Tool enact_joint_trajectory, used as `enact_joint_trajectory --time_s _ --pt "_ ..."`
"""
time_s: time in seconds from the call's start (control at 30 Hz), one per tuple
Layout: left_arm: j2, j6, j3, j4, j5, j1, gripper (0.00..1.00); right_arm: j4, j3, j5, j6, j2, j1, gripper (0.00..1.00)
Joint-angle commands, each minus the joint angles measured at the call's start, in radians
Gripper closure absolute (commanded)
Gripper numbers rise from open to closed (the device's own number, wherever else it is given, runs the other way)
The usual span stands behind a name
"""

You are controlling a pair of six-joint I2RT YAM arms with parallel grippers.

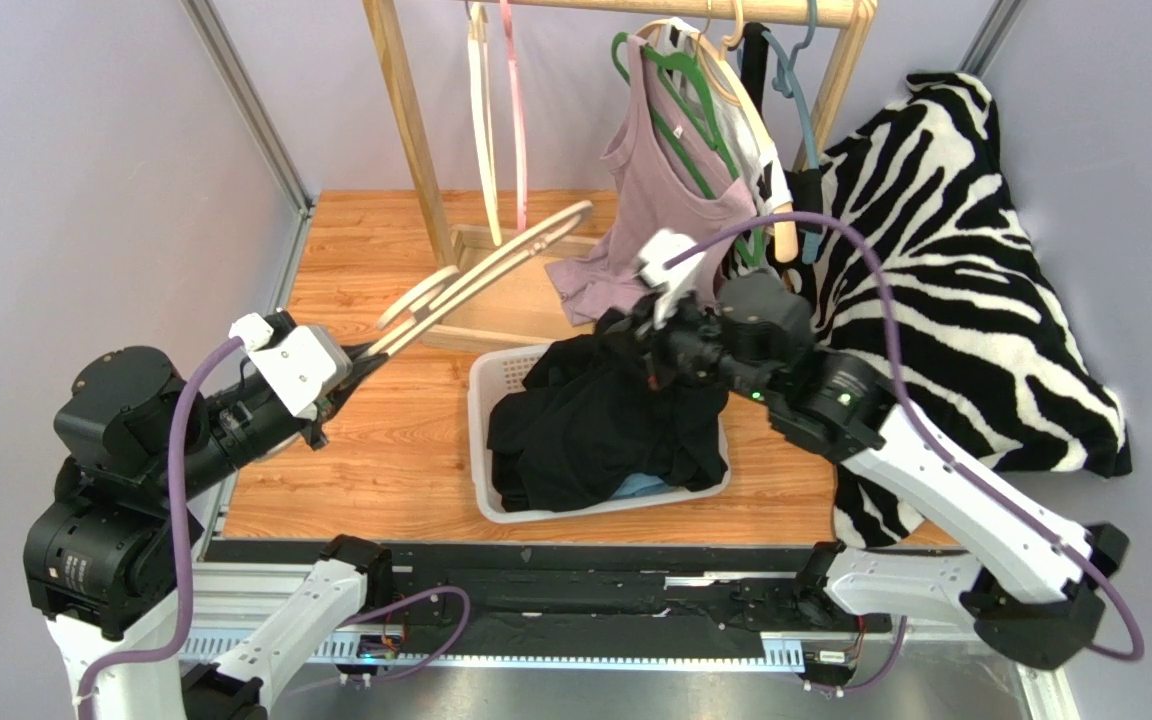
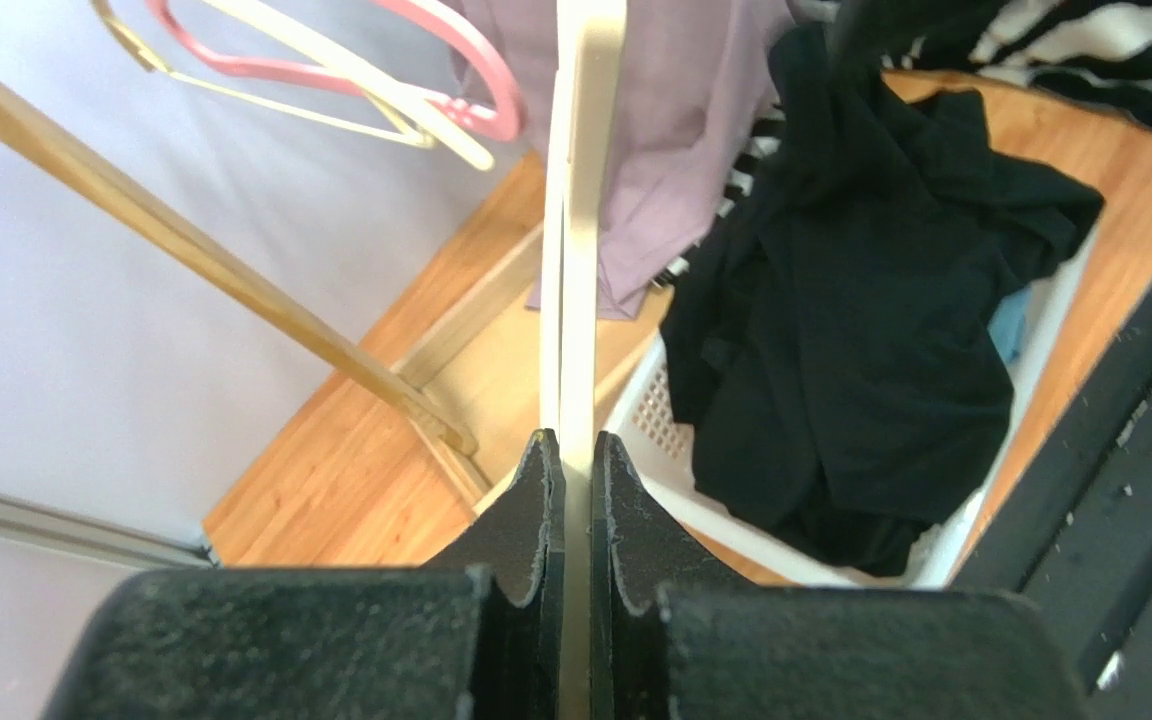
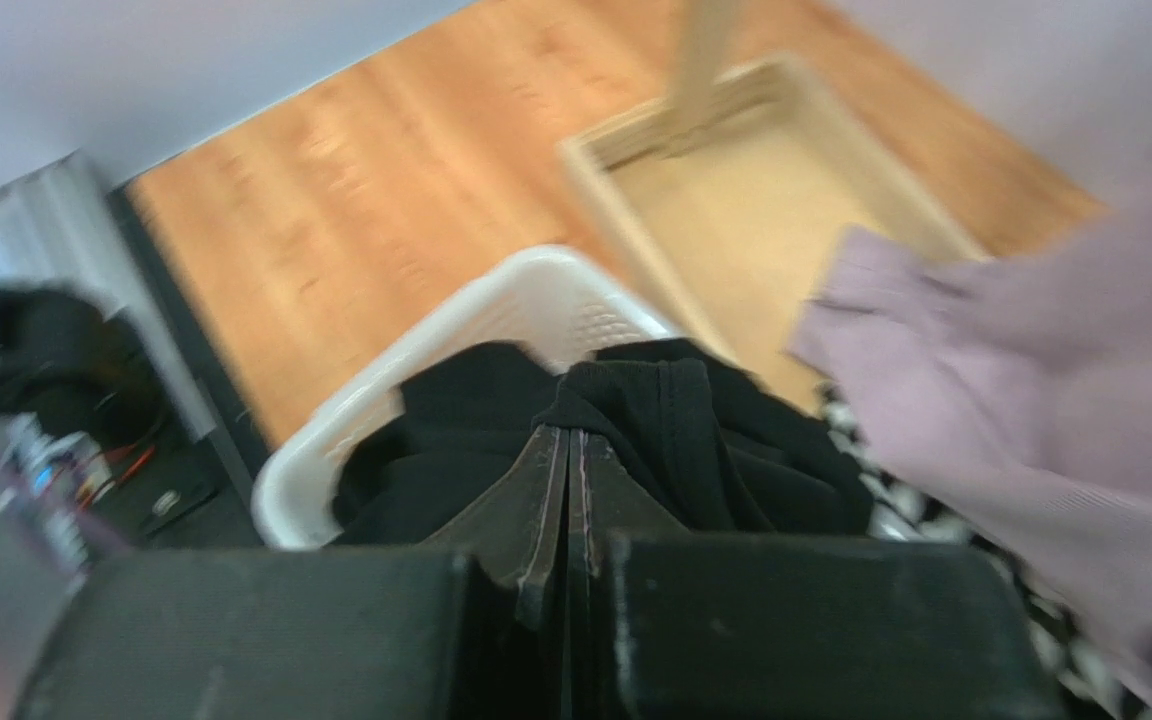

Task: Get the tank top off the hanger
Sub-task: Place the tank top in the bin.

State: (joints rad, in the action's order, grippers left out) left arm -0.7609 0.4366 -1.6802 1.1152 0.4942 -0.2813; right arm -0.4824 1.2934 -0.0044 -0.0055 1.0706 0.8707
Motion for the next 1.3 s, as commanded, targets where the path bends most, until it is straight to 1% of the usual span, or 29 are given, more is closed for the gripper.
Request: enact_joint_trajectory --time_s 0.0,0.1,0.13,0.17,0.23,0.27,0.3,0.37,0.4,0.5,0.57,0.6,0.7,0.77,0.8,0.87,0.93,1.0,1.1,1.27 --pt "0.003 -0.071 -0.018 -0.112 -0.045 -0.001 1.00 -0.090 0.106 -0.146 -0.050 0.075 0.128 1.00" --pt "0.011 -0.076 -0.006 -0.117 -0.034 -0.001 1.00 -0.075 0.014 -0.189 -0.025 0.045 0.151 1.00" --pt "0.014 -0.076 -0.001 -0.120 -0.026 -0.001 1.00 -0.062 -0.017 -0.195 -0.016 0.031 0.152 1.00" --pt "0.017 -0.078 0.002 -0.121 -0.022 -0.001 1.00 -0.052 -0.084 -0.195 -0.007 0.019 0.152 1.00" --pt "0.014 -0.094 0.008 -0.127 -0.016 -0.001 1.00 -0.035 -0.135 -0.198 0.022 -0.008 0.152 1.00" --pt "0.008 -0.099 0.010 -0.130 -0.011 -0.001 1.00 -0.041 -0.163 -0.194 0.030 -0.009 0.152 0.91" --pt "0.003 -0.107 0.013 -0.130 -0.002 0.001 1.00 -0.059 -0.158 -0.200 0.029 -0.003 0.152 0.62" --pt "-0.020 -0.116 0.014 -0.115 0.041 -0.001 1.00 -0.171 -0.119 -0.183 0.013 0.023 0.154 0.48" --pt "-0.029 -0.111 0.011 -0.101 0.059 -0.001 1.00 -0.242 -0.047 -0.157 0.009 0.022 0.157 0.40" --pt "-0.081 -0.069 0.001 -0.005 0.130 -0.001 1.00 -0.294 0.080 -0.132 -0.027 -0.029 0.163 0.32" --pt "-0.107 -0.044 0.000 0.060 0.162 -0.001 1.00 -0.332 0.145 -0.137 -0.054 -0.075 0.168 0.30" --pt "-0.112 -0.036 0.002 0.078 0.174 -0.001 1.00 -0.370 0.206 -0.158 -0.065 -0.084 0.171 0.28" --pt "-0.121 0.008 0.002 0.144 0.243 -0.001 1.00 -0.462 0.291 -0.192 -0.117 -0.095 0.174 0.27" --pt "-0.136 0.063 -0.012 0.210 0.306 -0.001 1.00 -0.490 0.352 -0.181 -0.148 -0.093 0.175 0.28" --pt "-0.146 0.089 -0.021 0.244 0.332 -0.001 1.00 -0.504 0.366 -0.161 -0.171 -0.086 0.177 0.28" --pt "-0.189 0.177 -0.048 0.366 0.407 0.001 1.00 -0.501 0.383 -0.160 -0.189 -0.080 0.179 0.27" --pt "-0.234 0.252 -0.094 0.485 0.470 -0.001 1.00 -0.487 0.377 -0.192 -0.209 -0.061 0.182 0.28" --pt "-0.262 0.296 -0.130 0.553 0.507 -0.001 1.00 -0.472 0.357 -0.207 -0.218 -0.044 0.186 0.29" --pt "-0.261 0.306 -0.116 0.564 0.540 -0.001 1.00 -0.458 0.346 -0.227 -0.228 -0.020 0.198 0.31" --pt "-0.221 0.333 -0.092 0.564 0.555 -0.013 1.00 -0.453 0.366 -0.215 -0.258 -0.008 0.203 0.31"
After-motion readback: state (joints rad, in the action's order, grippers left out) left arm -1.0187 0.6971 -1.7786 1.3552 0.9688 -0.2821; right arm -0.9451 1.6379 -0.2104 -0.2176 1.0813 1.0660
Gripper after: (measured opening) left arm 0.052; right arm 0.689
